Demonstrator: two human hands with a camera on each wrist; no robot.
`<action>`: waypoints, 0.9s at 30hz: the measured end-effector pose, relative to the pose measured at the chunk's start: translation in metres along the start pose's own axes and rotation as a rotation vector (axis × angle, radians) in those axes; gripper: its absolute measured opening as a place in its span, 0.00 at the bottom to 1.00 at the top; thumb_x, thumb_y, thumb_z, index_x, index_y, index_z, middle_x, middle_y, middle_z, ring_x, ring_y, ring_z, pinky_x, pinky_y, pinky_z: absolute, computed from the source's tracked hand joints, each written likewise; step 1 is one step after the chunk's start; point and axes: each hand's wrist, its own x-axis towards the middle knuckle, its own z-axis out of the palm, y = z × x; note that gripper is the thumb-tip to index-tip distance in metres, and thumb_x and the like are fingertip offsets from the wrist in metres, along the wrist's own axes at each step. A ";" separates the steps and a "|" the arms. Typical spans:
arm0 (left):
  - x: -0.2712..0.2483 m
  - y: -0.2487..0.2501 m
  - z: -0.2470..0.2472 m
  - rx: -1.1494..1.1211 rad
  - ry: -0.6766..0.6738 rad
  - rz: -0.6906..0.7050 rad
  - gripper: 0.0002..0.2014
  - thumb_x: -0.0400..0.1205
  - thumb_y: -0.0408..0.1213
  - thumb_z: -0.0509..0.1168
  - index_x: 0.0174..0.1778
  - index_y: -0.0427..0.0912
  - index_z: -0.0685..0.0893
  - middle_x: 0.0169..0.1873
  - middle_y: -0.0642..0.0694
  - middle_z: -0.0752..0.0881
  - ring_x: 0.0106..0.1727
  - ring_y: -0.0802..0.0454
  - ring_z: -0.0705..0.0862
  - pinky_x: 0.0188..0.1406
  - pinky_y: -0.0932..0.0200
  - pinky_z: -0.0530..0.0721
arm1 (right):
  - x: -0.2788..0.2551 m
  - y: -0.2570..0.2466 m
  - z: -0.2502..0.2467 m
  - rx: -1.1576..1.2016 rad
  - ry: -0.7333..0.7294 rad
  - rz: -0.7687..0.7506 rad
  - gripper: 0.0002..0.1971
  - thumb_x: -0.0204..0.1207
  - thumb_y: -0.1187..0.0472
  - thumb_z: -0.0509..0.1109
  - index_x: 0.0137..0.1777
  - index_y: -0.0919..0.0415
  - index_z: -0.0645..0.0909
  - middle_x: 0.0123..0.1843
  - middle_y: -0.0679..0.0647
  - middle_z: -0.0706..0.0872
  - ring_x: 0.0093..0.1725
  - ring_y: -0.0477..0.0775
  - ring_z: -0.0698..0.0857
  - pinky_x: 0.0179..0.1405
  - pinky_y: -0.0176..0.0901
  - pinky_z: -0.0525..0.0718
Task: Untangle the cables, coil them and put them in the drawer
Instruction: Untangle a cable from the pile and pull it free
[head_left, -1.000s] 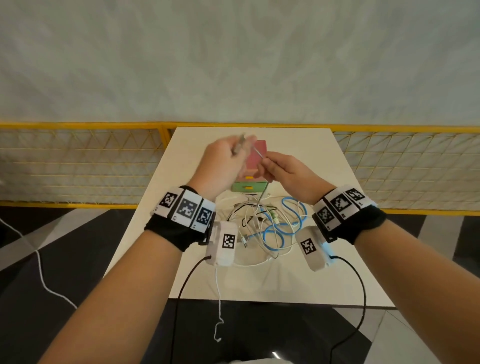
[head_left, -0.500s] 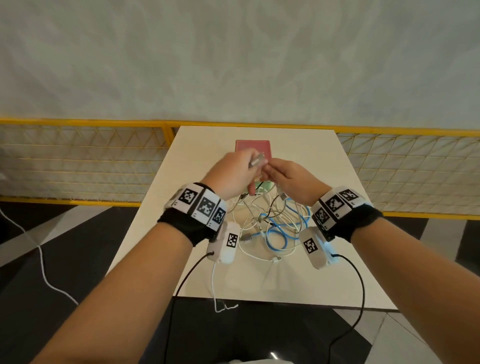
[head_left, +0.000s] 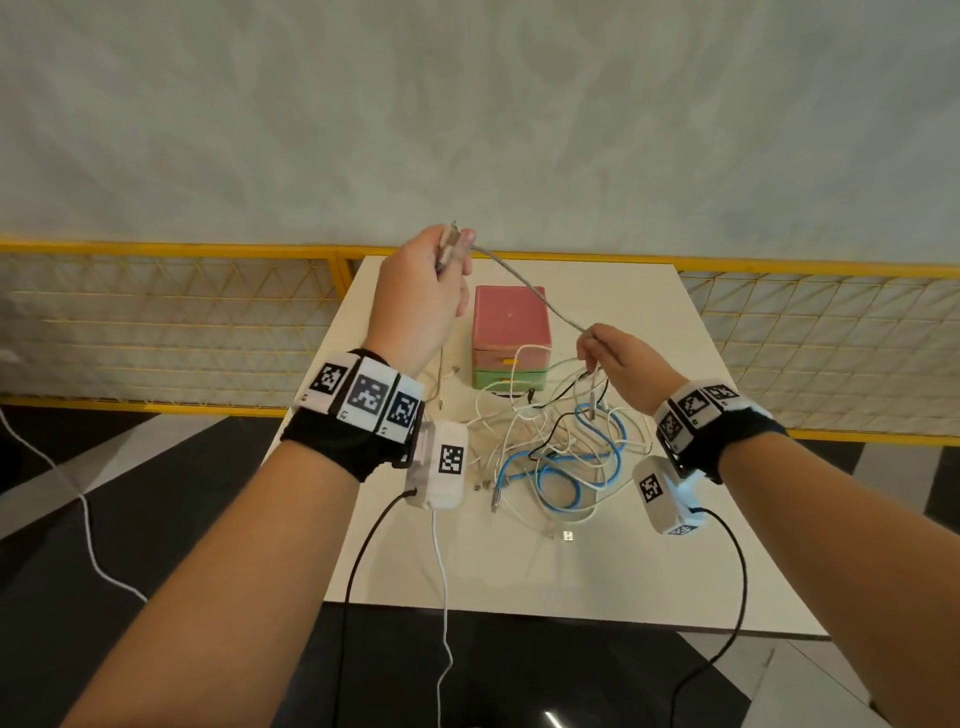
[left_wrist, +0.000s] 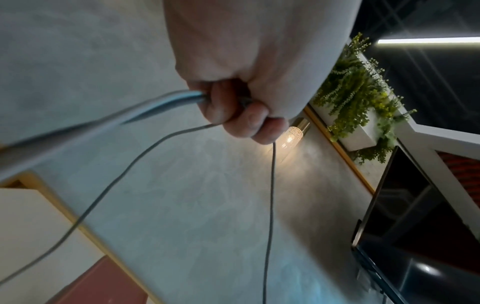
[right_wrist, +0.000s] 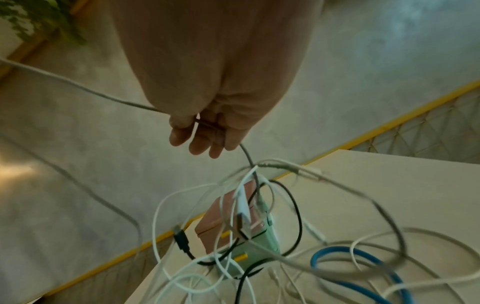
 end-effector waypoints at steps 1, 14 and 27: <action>-0.002 -0.001 0.000 -0.004 0.029 -0.012 0.16 0.89 0.44 0.57 0.35 0.45 0.75 0.26 0.49 0.77 0.19 0.56 0.75 0.24 0.60 0.71 | 0.002 0.001 -0.003 0.001 0.018 0.005 0.11 0.86 0.63 0.53 0.45 0.60 0.75 0.40 0.55 0.81 0.42 0.56 0.78 0.43 0.42 0.72; -0.025 0.012 0.038 0.175 -0.578 -0.126 0.14 0.90 0.46 0.55 0.65 0.42 0.78 0.30 0.43 0.89 0.15 0.69 0.75 0.19 0.72 0.69 | 0.011 -0.028 -0.022 -0.045 0.114 -0.298 0.10 0.84 0.65 0.58 0.56 0.64 0.81 0.43 0.54 0.81 0.42 0.42 0.76 0.44 0.19 0.70; -0.023 0.026 0.030 -0.098 -0.381 -0.148 0.06 0.85 0.42 0.66 0.48 0.44 0.85 0.21 0.63 0.77 0.22 0.67 0.74 0.24 0.72 0.69 | -0.046 -0.074 -0.056 0.181 -0.249 -0.090 0.14 0.78 0.63 0.68 0.63 0.53 0.76 0.36 0.55 0.86 0.33 0.55 0.89 0.22 0.42 0.82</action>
